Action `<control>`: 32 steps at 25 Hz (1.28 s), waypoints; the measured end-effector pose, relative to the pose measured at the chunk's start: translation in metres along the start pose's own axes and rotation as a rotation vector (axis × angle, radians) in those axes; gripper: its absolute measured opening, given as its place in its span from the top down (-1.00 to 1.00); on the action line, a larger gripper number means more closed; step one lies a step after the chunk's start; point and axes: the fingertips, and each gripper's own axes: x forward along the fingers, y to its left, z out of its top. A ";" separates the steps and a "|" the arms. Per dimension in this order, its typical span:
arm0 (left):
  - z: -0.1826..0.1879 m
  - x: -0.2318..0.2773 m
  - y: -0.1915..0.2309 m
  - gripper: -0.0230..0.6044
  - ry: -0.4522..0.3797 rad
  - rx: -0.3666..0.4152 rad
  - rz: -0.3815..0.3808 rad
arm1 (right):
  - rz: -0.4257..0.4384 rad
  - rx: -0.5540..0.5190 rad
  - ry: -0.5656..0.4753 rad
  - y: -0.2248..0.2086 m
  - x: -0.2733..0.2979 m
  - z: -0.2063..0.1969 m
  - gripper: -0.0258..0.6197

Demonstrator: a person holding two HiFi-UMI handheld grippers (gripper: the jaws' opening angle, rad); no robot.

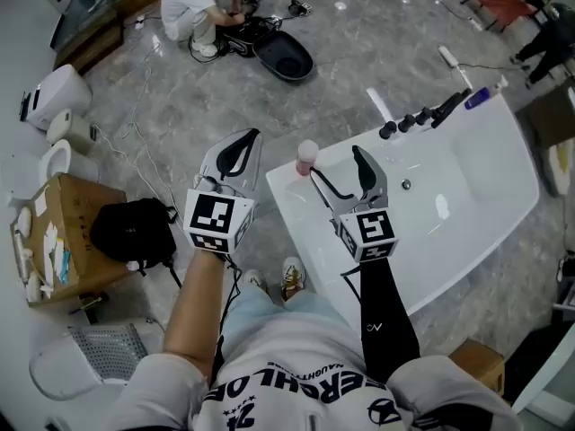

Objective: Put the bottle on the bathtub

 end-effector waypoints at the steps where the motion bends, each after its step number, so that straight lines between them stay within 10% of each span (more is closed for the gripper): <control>1: 0.005 -0.004 0.000 0.93 0.002 0.005 0.005 | 0.009 0.003 0.000 0.001 -0.002 0.005 -0.37; 32: 0.059 -0.038 -0.029 0.92 -0.039 0.046 -0.028 | 0.037 -0.087 -0.095 0.007 -0.046 0.089 -0.34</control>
